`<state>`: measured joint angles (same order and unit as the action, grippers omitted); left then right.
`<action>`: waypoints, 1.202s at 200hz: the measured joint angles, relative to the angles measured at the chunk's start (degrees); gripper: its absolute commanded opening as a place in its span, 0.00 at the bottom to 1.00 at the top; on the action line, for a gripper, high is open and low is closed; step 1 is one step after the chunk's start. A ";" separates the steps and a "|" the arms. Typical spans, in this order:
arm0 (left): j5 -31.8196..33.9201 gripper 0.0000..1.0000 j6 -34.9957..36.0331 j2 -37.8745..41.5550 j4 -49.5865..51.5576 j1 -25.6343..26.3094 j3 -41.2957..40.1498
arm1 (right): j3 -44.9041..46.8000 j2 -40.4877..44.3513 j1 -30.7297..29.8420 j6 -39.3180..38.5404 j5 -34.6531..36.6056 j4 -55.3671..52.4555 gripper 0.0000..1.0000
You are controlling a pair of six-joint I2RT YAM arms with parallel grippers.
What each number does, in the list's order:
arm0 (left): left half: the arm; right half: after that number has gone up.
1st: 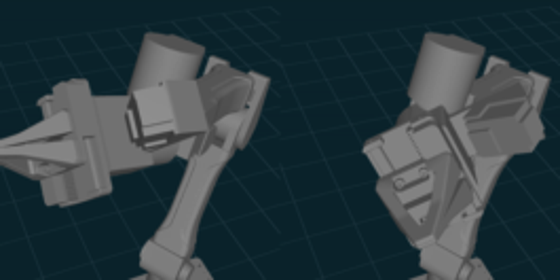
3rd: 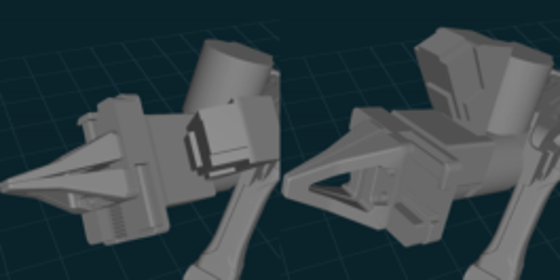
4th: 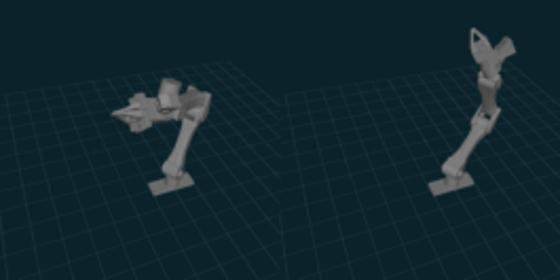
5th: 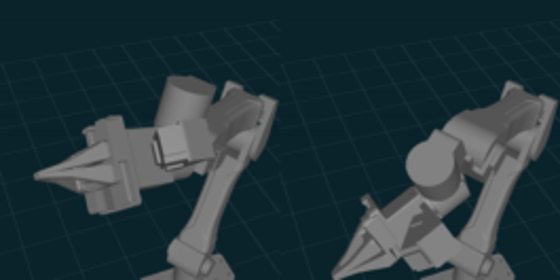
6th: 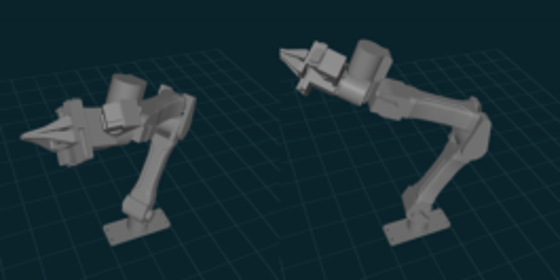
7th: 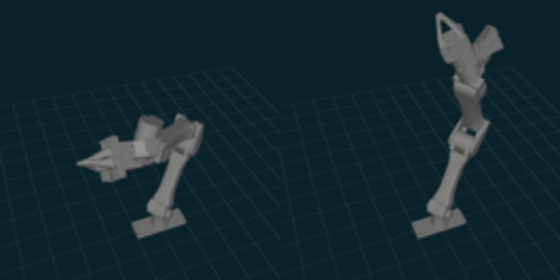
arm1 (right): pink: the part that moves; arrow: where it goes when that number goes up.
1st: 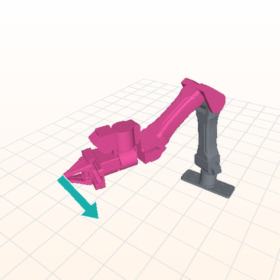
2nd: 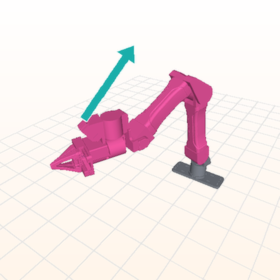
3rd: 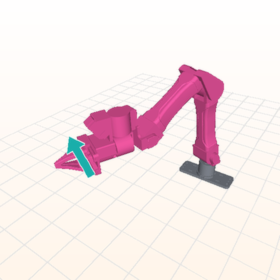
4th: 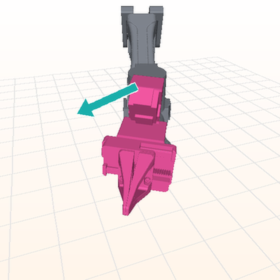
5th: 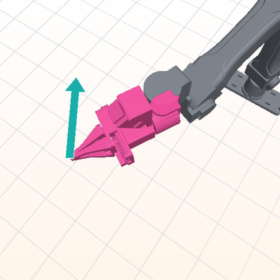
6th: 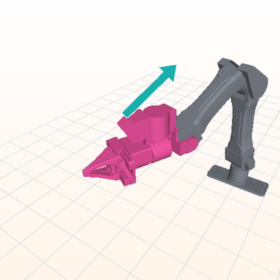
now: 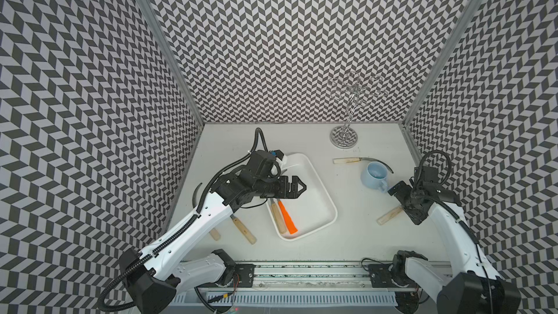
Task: Put small sickles into storage boxes
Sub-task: Pick up the sickle at the center of the board.
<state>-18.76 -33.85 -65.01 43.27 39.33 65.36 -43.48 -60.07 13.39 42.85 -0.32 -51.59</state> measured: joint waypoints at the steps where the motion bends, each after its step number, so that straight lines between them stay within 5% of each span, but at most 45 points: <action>1: -0.04 1.00 0.07 0.00 -0.02 0.00 0.07 | 0.04 -0.09 0.11 0.00 0.02 0.07 1.00; 59: -0.13 1.00 5.90 -2.34 -2.21 -0.15 4.13 | 1.70 -7.74 6.82 0.09 -2.03 4.11 0.97; 240: 2.51 1.00 18.88 -5.90 -5.33 -0.31 0.87 | -1.36 -25.31 11.56 -3.89 -3.30 8.15 0.87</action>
<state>-16.25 -14.96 -70.91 37.93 39.03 66.24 -44.84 -85.38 24.95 38.96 -3.62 -43.44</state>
